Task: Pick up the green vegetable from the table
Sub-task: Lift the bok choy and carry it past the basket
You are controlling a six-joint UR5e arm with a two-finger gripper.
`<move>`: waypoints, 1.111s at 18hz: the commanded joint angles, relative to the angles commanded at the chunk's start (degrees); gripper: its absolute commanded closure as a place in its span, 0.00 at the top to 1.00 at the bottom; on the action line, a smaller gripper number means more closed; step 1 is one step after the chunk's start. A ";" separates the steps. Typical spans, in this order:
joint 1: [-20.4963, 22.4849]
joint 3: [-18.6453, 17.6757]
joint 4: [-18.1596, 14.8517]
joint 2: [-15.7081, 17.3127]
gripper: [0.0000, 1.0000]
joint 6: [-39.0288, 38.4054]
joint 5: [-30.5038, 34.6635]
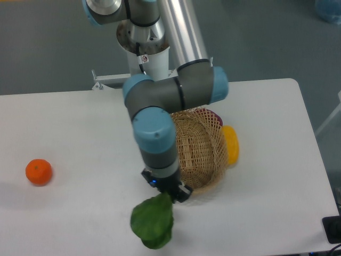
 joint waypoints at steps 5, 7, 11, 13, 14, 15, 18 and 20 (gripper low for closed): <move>3.08 2.82 -2.82 -0.88 0.29 3.96 0.00; 5.01 2.82 -2.91 -0.88 0.30 6.59 0.00; 8.27 3.87 -4.57 -0.97 0.30 13.18 -0.09; 9.67 4.75 -5.89 -1.40 0.31 14.94 -0.18; 10.37 5.45 -6.16 -1.84 0.31 15.82 -0.53; 11.25 6.07 -6.77 -2.28 0.31 16.61 -1.14; 12.57 9.75 -9.58 -4.21 0.31 18.46 -1.23; 13.02 11.43 -10.03 -5.44 0.31 18.47 -1.41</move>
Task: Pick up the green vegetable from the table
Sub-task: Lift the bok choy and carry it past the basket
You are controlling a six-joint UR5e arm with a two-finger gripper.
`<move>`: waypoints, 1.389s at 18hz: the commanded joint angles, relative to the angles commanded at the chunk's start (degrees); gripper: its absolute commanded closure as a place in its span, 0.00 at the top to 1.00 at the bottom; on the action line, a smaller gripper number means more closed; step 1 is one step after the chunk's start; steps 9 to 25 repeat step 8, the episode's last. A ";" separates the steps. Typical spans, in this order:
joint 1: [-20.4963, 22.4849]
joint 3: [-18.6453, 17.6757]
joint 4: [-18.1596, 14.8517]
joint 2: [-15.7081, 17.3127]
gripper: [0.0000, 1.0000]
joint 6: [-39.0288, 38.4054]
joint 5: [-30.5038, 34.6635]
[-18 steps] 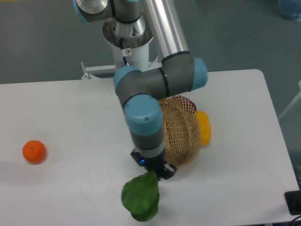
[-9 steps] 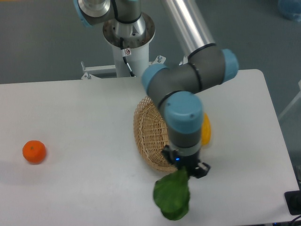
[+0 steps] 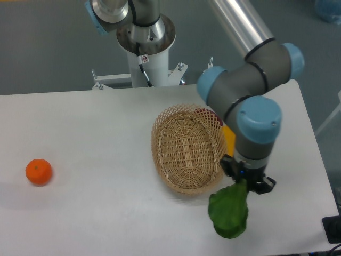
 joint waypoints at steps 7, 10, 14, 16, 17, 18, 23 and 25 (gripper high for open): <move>0.18 0.97 0.09 -1.15 0.30 0.09 0.44; 0.18 0.89 0.18 -1.15 0.30 0.09 0.44; 0.18 0.89 0.18 -1.15 0.30 0.09 0.44; 0.18 0.89 0.18 -1.15 0.30 0.09 0.44; 0.18 0.89 0.18 -1.15 0.30 0.09 0.44; 0.18 0.89 0.18 -1.15 0.30 0.09 0.44; 0.18 0.89 0.18 -1.15 0.30 0.09 0.44; 0.18 0.89 0.18 -1.15 0.30 0.09 0.44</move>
